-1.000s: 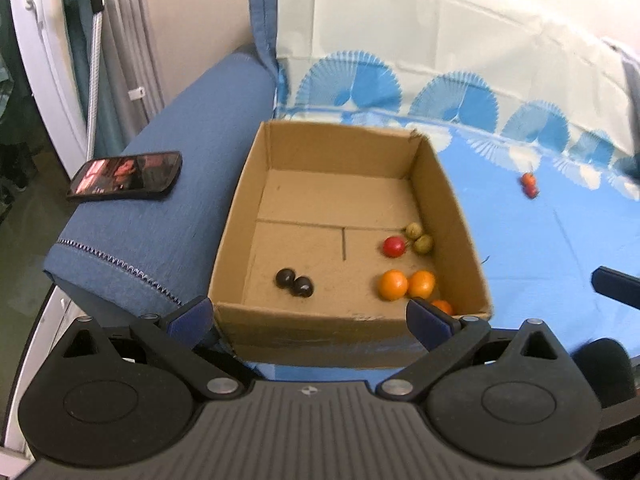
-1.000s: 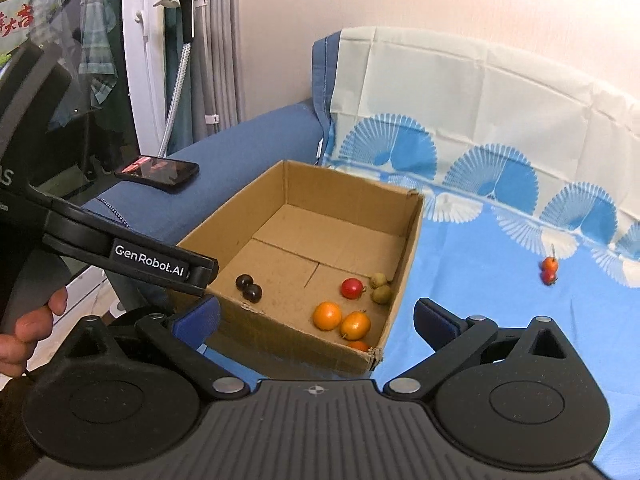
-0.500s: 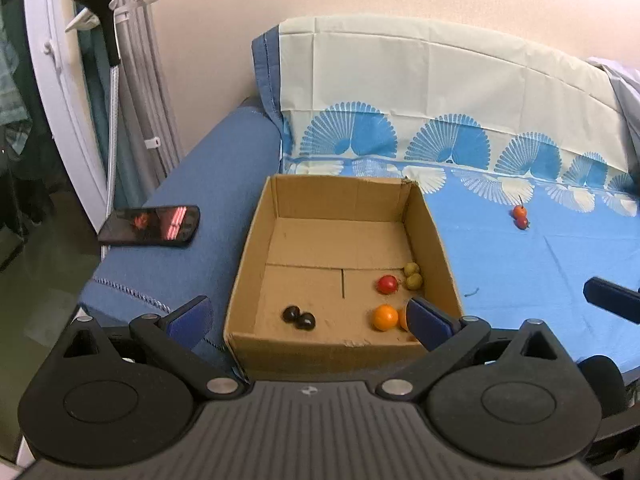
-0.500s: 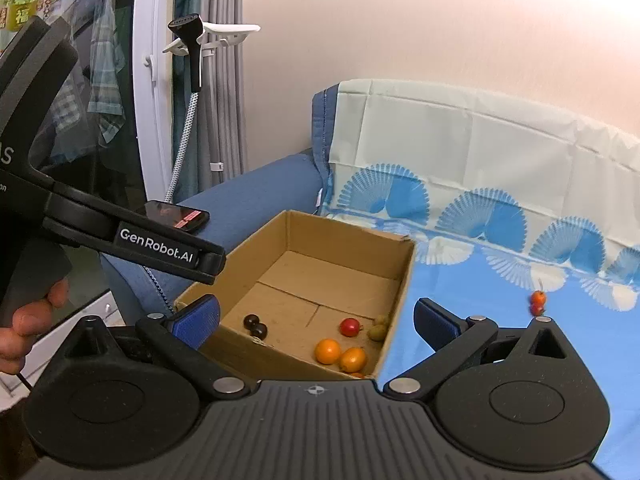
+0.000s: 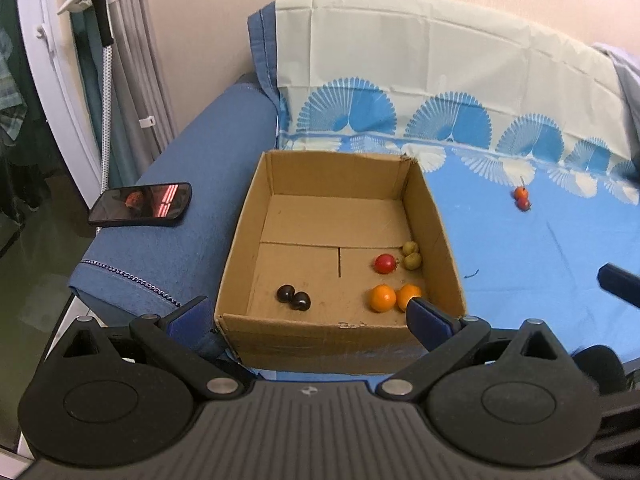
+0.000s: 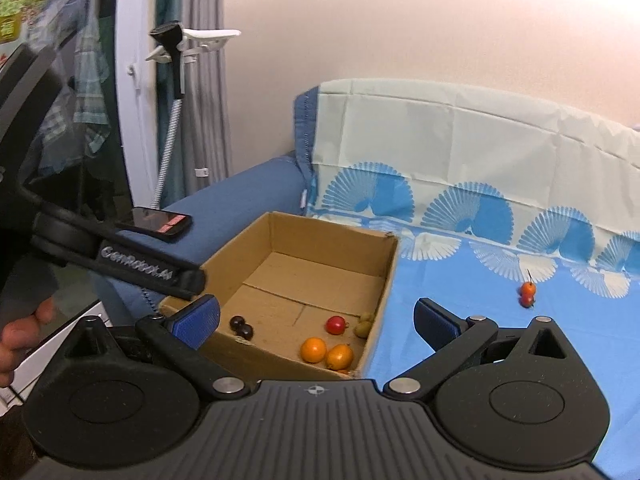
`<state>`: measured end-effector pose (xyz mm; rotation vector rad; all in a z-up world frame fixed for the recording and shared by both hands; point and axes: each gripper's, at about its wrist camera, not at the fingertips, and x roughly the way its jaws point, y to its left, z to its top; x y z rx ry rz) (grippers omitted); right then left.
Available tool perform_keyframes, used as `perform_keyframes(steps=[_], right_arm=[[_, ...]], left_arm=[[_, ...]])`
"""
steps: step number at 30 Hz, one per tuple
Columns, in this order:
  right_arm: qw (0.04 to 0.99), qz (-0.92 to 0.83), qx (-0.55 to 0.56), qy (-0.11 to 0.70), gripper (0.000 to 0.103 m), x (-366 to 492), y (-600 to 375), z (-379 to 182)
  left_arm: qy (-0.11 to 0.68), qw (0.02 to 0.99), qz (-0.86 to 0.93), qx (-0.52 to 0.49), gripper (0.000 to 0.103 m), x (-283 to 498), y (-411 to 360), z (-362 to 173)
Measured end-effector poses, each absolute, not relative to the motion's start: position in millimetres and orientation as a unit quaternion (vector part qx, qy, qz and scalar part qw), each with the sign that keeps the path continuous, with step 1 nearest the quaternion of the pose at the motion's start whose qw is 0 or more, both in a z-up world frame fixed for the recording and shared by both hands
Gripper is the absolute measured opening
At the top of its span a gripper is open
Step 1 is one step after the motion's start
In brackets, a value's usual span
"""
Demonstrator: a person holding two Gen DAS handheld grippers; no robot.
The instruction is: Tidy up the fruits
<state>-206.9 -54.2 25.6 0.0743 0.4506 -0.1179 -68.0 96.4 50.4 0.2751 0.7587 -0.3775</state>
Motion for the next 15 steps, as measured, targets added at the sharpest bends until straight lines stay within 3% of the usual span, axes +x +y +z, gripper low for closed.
perform_keyframes(steps=[15], right_arm=[[0.952,-0.127,0.091,0.263,0.102,-166,-121,-10]], left_arm=[[0.412,0.875,-0.2,0.158,0.103,-12,36,19]])
